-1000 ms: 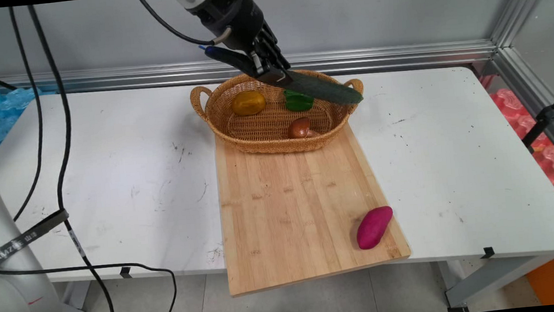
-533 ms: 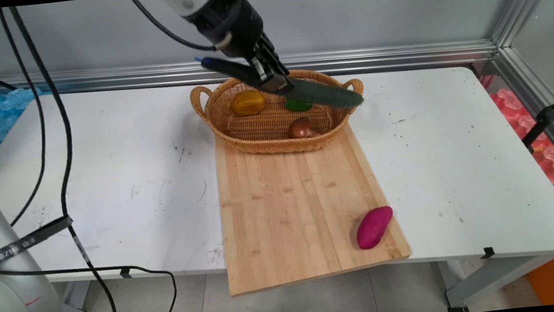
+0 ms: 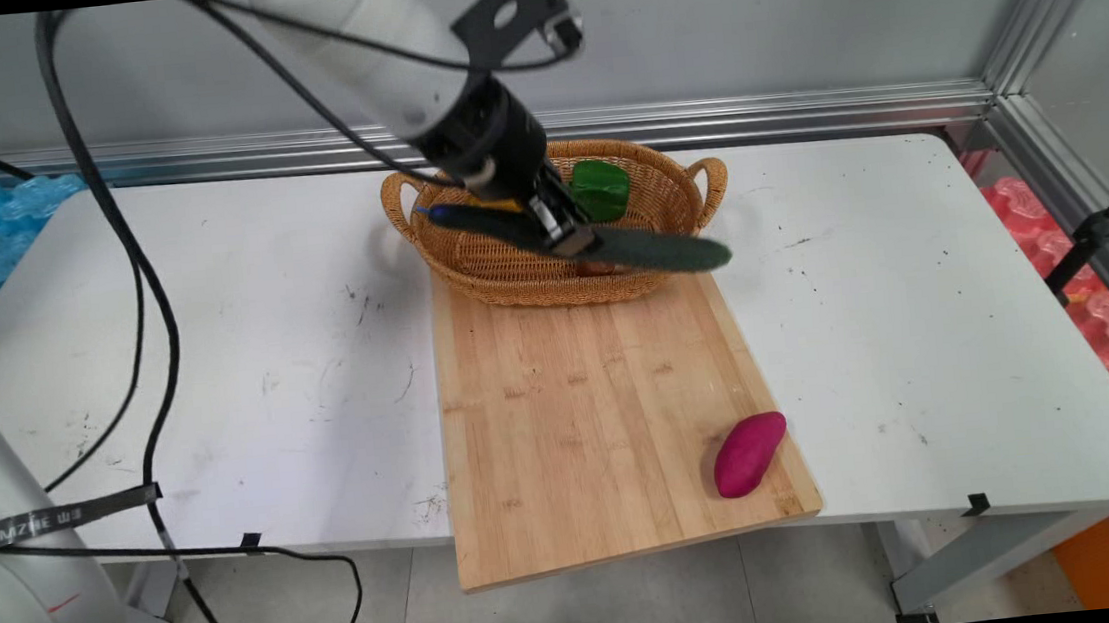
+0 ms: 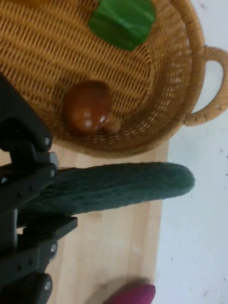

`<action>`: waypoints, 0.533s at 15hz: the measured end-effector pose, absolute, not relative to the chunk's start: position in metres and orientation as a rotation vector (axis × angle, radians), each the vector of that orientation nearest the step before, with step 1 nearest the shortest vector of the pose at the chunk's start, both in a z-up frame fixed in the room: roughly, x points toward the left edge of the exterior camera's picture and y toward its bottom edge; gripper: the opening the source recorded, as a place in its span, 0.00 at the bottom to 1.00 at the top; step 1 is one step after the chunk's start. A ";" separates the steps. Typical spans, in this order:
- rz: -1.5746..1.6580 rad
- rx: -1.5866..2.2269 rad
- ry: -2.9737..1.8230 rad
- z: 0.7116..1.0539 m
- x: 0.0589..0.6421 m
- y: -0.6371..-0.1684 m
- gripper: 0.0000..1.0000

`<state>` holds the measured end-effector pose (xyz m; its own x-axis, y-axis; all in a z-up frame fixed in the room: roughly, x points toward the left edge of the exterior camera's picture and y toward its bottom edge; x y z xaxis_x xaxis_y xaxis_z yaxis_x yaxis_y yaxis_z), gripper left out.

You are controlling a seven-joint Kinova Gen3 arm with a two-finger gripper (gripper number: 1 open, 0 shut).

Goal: Place the picked object on the cutting board

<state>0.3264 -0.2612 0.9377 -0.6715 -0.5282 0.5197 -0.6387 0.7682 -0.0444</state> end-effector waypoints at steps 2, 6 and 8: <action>0.290 0.902 -2.472 0.919 0.327 -0.258 0.00; 0.260 0.933 -2.476 0.881 0.329 -0.255 0.00; 0.246 0.941 -2.481 0.865 0.331 -0.255 0.00</action>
